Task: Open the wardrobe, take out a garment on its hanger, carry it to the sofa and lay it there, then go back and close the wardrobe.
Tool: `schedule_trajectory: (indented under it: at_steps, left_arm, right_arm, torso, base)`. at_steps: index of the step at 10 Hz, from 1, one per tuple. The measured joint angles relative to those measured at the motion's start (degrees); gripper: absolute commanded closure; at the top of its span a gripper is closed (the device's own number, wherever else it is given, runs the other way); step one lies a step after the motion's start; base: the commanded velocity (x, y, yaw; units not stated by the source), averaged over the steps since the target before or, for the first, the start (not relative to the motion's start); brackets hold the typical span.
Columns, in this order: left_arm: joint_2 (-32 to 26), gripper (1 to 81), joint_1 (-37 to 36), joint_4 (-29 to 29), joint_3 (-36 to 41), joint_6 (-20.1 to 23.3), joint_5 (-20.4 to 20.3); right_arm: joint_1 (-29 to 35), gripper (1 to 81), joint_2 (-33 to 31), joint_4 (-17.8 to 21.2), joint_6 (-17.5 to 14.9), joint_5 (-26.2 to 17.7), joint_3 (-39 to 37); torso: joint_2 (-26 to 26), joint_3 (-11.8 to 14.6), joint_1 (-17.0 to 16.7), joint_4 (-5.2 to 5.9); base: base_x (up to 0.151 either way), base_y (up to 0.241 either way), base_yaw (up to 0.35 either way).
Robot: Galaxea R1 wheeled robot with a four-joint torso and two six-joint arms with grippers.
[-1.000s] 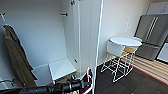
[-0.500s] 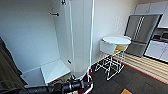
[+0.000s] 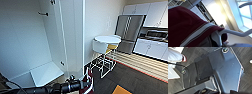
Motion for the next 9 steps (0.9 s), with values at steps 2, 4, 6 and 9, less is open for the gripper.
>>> schedule_trajectory:
  at_steps: [2, 4, 6, 9]
  left_arm:
    - [0.0, 81.1, 0.0, 0.2, 0.7, 0.0, 0.1]
    - [-0.8, 81.1, 0.0, 0.3, 0.9, 0.1, -0.1]
    - [-0.8, 81.1, 0.0, 0.3, 1.1, 0.1, -0.1]
    - [-1.0, 81.1, 0.0, 0.3, 1.2, 0.0, 0.1]
  right_arm:
    - [-0.3, 1.0, 0.0, 0.0, 0.0, -0.2, 0.0]
    - [-0.3, 1.0, 0.0, 0.0, 0.0, -0.1, 0.0]
    - [-0.1, 1.0, 0.0, 0.0, 0.0, 0.0, 0.0]
    - [-0.1, 1.0, -0.1, 0.1, 0.0, 0.0, 0.0]
  torso:
    - [0.0, 0.0, 0.0, 2.49]
    - [0.0, 0.0, 0.0, 6.51]
    - [0.0, 0.0, 0.0, 9.90]
    - [0.0, 0.0, 0.0, 10.47]
  base:
    - [0.000, 0.000, -0.213]
    - [0.000, 0.000, -0.213]
    - [0.000, 0.000, -0.213]
    - [0.000, 0.000, -0.214]
